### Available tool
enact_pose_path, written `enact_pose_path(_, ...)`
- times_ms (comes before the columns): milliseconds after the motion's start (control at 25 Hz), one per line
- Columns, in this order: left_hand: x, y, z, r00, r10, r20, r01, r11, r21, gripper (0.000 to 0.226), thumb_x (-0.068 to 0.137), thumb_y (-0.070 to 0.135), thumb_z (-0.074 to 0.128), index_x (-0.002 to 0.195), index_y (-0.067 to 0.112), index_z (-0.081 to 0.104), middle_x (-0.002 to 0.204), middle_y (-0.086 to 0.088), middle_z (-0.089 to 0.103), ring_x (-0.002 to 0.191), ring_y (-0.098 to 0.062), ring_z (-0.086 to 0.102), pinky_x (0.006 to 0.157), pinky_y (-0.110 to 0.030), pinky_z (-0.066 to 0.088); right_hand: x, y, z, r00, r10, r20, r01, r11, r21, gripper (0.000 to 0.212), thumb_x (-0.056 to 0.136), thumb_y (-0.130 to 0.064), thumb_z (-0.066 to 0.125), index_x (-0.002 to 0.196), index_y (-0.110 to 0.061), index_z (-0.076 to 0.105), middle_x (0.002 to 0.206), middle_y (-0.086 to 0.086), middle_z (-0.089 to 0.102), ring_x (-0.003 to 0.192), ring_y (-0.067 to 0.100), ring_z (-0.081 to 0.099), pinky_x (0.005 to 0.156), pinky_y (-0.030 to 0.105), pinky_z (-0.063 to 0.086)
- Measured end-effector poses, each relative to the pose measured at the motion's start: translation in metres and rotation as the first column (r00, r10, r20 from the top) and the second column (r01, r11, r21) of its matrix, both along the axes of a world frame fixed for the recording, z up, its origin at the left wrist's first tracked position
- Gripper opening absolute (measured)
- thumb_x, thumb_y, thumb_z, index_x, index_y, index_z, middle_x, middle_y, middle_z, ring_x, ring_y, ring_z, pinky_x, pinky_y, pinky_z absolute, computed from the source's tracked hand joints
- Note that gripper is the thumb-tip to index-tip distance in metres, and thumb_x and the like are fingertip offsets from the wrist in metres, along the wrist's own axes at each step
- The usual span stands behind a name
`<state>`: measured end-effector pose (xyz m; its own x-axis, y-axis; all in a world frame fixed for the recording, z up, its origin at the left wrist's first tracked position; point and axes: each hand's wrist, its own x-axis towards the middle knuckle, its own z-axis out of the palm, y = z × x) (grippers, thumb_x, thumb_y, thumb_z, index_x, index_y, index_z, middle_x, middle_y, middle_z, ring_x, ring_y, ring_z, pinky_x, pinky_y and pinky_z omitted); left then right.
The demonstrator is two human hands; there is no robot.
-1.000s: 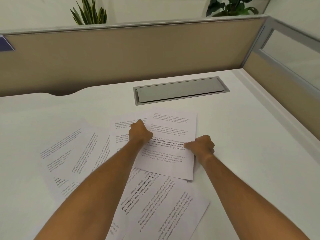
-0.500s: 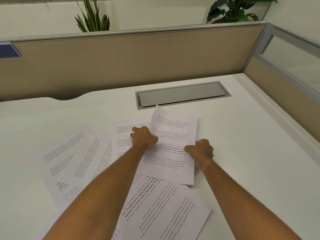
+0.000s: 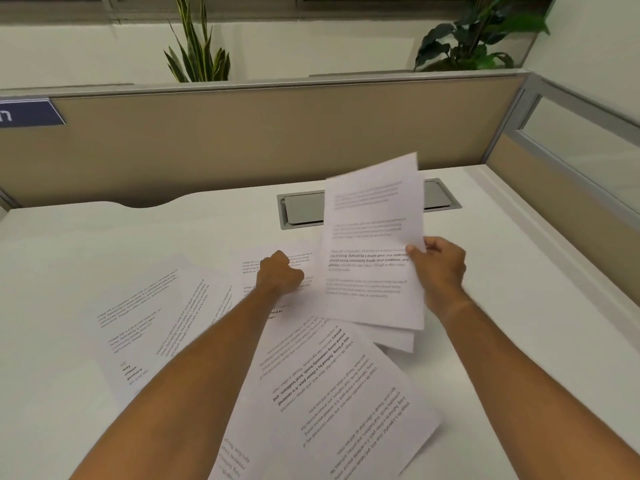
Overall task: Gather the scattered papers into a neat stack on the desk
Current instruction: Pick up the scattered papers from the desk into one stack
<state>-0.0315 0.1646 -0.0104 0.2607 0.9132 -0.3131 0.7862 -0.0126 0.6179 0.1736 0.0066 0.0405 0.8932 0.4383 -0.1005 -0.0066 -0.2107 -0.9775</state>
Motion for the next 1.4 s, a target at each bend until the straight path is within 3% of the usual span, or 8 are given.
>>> enact_pose_path(280, -0.033, -0.005, 0.008, 0.996, 0.083, -0.035, -0.081, 0.995, 0.058, 0.051, 0.079, 0.015, 0.062, 0.129, 0.008, 0.053, 0.131, -0.014, 0.053, 0.119, -0.032, 0.053, 0.097, -0.041, 0.049, 0.024, -0.01, 0.049, 0.996, -0.007, -0.094, 0.042, 0.924, 0.38, 0.012, 0.087, -0.005, 0.071, 0.09, -0.015, 0.065, 0.091, 0.0, 0.073, 0.067, 0.004, 0.073, 0.06, 0.019, 0.057)
enact_pose_path(480, -0.069, -0.023, 0.0, 0.926, 0.287, -0.244, -0.264, 0.957, 0.123, 0.064, 0.082, 0.038, 0.068, 0.129, 0.006, 0.041, 0.133, -0.022, 0.042, 0.126, -0.038, 0.041, 0.096, -0.047, 0.043, 0.008, -0.014, 0.007, 0.9, 0.229, -0.37, -0.143, 0.959, 0.247, 0.013, 0.088, 0.001, 0.067, 0.1, -0.006, 0.07, 0.103, 0.008, 0.075, 0.088, 0.02, 0.074, 0.072, 0.031, 0.06)
enact_pose_path(640, -0.08, -0.028, -0.007, 0.948, 0.278, -0.158, -0.264, 0.959, 0.101, 0.072, 0.08, 0.044, 0.073, 0.128, 0.0, 0.043, 0.129, -0.025, 0.046, 0.124, -0.041, 0.045, 0.096, -0.047, 0.043, -0.013, -0.016, -0.032, 0.76, 0.311, -0.571, -0.269, 0.95, 0.159, 0.009, 0.087, 0.005, 0.067, 0.094, 0.0, 0.069, 0.092, 0.011, 0.077, 0.072, 0.02, 0.076, 0.056, 0.03, 0.06)
enact_pose_path(760, -0.078, -0.027, -0.01, 0.967, 0.254, -0.029, -0.243, 0.949, 0.202, 0.046, 0.089, 0.037, 0.064, 0.119, 0.003, 0.06, 0.121, -0.018, 0.06, 0.117, -0.034, 0.055, 0.095, -0.041, 0.047, -0.013, -0.017, -0.054, 0.729, 0.317, -0.607, -0.32, 0.941, 0.107, 0.011, 0.086, 0.006, 0.068, 0.096, 0.002, 0.069, 0.093, 0.016, 0.077, 0.074, 0.024, 0.076, 0.057, 0.034, 0.061)
enact_pose_path(920, -0.059, -0.027, 0.003, 0.86, 0.312, 0.403, -0.244, 0.946, -0.211, 0.039, 0.095, 0.048, 0.053, 0.103, 0.011, 0.064, 0.106, -0.011, 0.068, 0.095, -0.027, 0.066, 0.091, -0.042, 0.055, -0.012, -0.017, -0.062, 0.703, 0.382, -0.6, -0.389, 0.913, 0.126, 0.016, 0.086, 0.005, 0.068, 0.102, 0.002, 0.067, 0.094, 0.017, 0.078, 0.08, 0.029, 0.076, 0.058, 0.037, 0.061)
enact_pose_path(1080, -0.049, -0.031, 0.014, 0.826, 0.224, 0.518, -0.121, 0.967, -0.225, 0.03, 0.094, 0.031, 0.063, 0.109, 0.005, 0.063, 0.108, -0.008, 0.069, 0.097, -0.025, 0.066, 0.085, -0.038, 0.055, -0.01, -0.01, -0.044, 0.696, 0.506, -0.509, -0.473, 0.857, 0.204, 0.019, 0.086, 0.003, 0.069, 0.103, -0.001, 0.067, 0.096, 0.016, 0.078, 0.082, 0.028, 0.076, 0.062, 0.033, 0.061)
enact_pose_path(1200, -0.047, -0.028, 0.043, 0.711, 0.176, 0.681, -0.145, 0.984, -0.103, 0.013, 0.09, 0.011, 0.068, 0.103, 0.008, 0.067, 0.105, -0.009, 0.074, 0.091, -0.022, 0.072, 0.081, -0.036, 0.06, -0.009, 0.002, -0.018, 0.808, 0.541, -0.233, -0.511, 0.84, 0.182, 0.015, 0.085, 0.0, 0.071, 0.095, -0.011, 0.068, 0.094, 0.01, 0.078, 0.082, 0.022, 0.076, 0.064, 0.027, 0.06)
enact_pose_path(1400, -0.044, -0.021, 0.098, 0.678, -0.076, 0.731, -0.15, 0.959, 0.239, 0.022, 0.093, 0.025, 0.065, 0.111, 0.013, 0.064, 0.11, -0.003, 0.072, 0.095, -0.017, 0.071, 0.078, -0.028, 0.06, -0.007, 0.021, 0.03, 0.839, 0.516, 0.173, -0.543, 0.812, 0.214, 0.017, 0.087, 0.001, 0.07, 0.095, -0.014, 0.066, 0.092, -0.006, 0.075, 0.08, 0.004, 0.073, 0.069, 0.015, 0.055)
